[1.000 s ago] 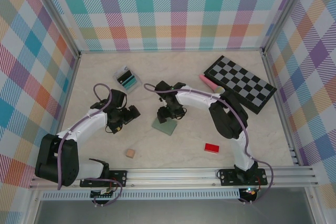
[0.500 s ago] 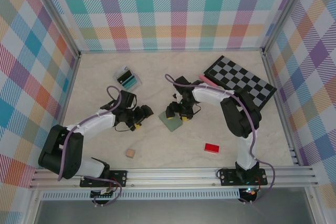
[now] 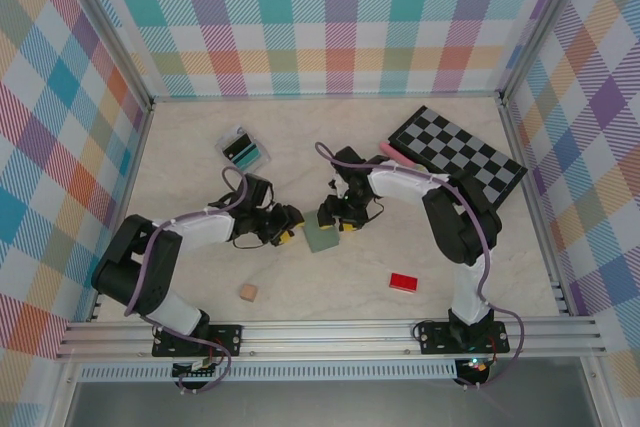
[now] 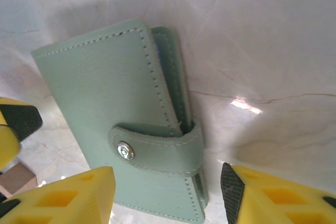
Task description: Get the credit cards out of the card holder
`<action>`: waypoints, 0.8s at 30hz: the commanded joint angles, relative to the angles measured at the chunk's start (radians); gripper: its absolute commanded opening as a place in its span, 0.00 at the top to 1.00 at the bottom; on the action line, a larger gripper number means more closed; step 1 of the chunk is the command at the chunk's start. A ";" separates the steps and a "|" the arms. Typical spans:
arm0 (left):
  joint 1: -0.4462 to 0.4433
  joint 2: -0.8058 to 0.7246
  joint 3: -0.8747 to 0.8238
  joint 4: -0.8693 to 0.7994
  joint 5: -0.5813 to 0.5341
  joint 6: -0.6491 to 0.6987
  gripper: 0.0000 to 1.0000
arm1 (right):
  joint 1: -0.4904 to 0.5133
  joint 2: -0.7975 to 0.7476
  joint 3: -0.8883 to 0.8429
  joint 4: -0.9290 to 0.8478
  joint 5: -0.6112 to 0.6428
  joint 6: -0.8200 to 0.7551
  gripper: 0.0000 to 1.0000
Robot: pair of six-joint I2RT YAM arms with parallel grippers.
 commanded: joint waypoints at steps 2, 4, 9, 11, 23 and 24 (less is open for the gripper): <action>-0.032 0.049 0.049 0.021 0.036 0.033 0.58 | 0.021 0.010 0.077 -0.060 0.101 -0.054 0.44; -0.038 0.070 0.063 0.021 0.041 0.037 0.60 | 0.038 0.022 0.108 -0.080 0.138 -0.069 0.44; -0.043 0.101 0.082 -0.001 0.034 0.049 0.64 | 0.074 0.057 0.159 -0.115 0.197 -0.083 0.46; -0.044 0.108 0.081 -0.019 0.016 0.055 0.68 | 0.086 0.071 0.171 -0.125 0.211 -0.088 0.49; -0.044 0.152 0.049 -0.020 -0.013 0.057 0.79 | 0.115 0.131 0.191 -0.140 0.242 -0.101 0.52; -0.044 0.152 0.048 -0.020 -0.012 0.057 0.79 | 0.119 0.138 0.195 -0.144 0.249 -0.101 0.51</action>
